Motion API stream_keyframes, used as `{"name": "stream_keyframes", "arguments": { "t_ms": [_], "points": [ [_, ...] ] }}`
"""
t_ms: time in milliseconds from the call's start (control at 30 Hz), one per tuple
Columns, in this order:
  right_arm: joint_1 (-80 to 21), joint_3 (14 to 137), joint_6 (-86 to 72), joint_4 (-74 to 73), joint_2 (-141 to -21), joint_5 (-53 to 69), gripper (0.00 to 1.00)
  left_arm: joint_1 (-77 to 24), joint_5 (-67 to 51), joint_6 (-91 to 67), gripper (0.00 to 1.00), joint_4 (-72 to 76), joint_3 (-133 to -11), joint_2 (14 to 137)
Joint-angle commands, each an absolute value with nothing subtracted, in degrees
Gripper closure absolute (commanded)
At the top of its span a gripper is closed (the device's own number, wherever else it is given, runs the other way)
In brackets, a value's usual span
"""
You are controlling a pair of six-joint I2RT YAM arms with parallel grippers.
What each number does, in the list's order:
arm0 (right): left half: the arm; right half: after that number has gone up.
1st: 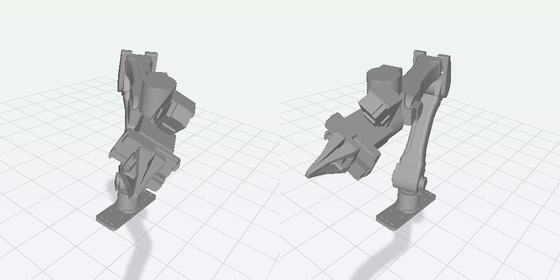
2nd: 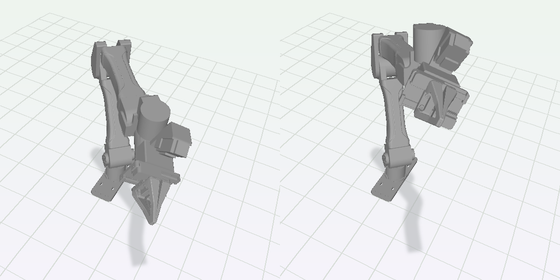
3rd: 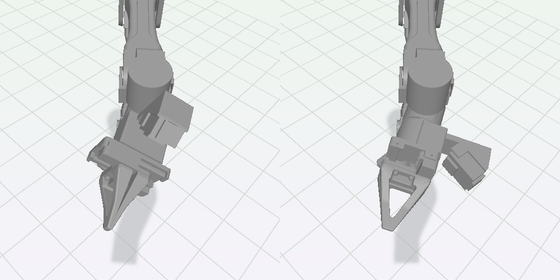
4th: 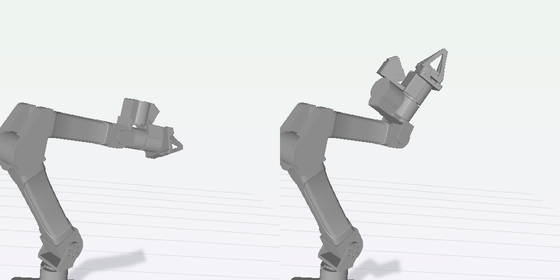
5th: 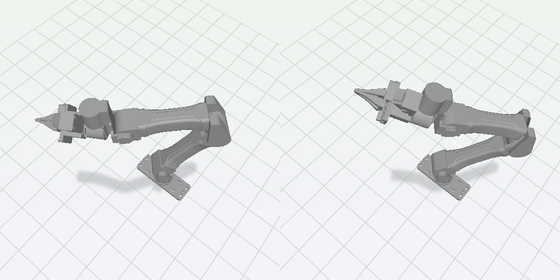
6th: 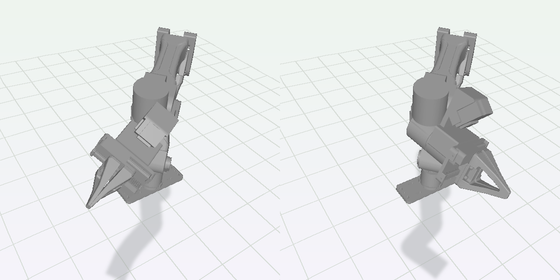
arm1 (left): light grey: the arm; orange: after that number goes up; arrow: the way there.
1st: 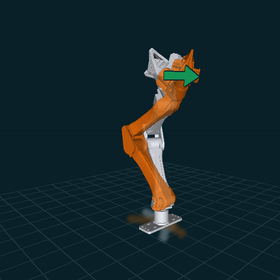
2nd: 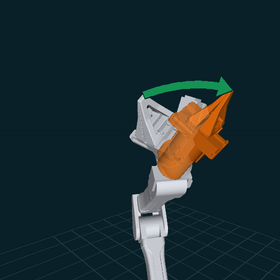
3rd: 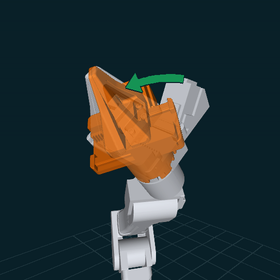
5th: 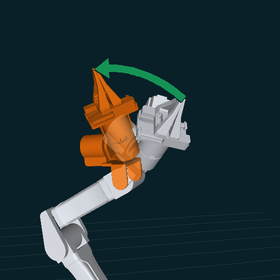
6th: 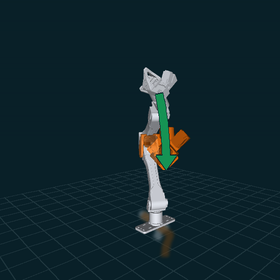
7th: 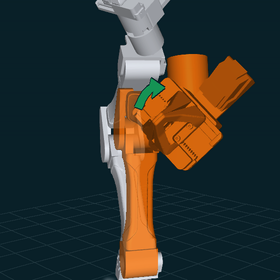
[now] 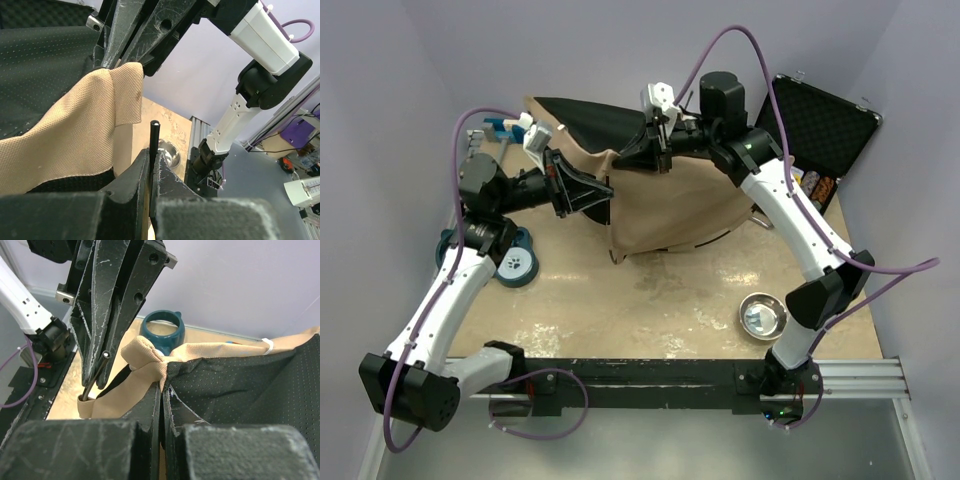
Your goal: Set up the pet tent
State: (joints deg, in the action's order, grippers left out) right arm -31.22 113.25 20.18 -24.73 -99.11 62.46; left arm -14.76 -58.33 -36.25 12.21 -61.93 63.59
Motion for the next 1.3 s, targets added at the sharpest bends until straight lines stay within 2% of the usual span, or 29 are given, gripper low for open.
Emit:
{"name": "stream_keyframes", "arguments": {
  "t_ms": [0, 767, 1267],
  "points": [
    [-31.73, 114.52, 24.08, -27.77, -98.44, 62.49, 1.0, -14.77, -55.9, -33.66, 1.0, 7.56, -62.93, 65.13],
    [-31.73, 114.61, 18.99, -27.16, -97.74, 65.83, 1.0, -13.27, -56.87, -31.9, 1.0, 4.13, -62.31, 64.78],
    [-34.54, 114.17, 25.57, -32.78, -97.47, 63.11, 1.0, -13.27, -56.51, -32.7, 1.0, 5.36, -63.81, 65.57]
  ]
}}
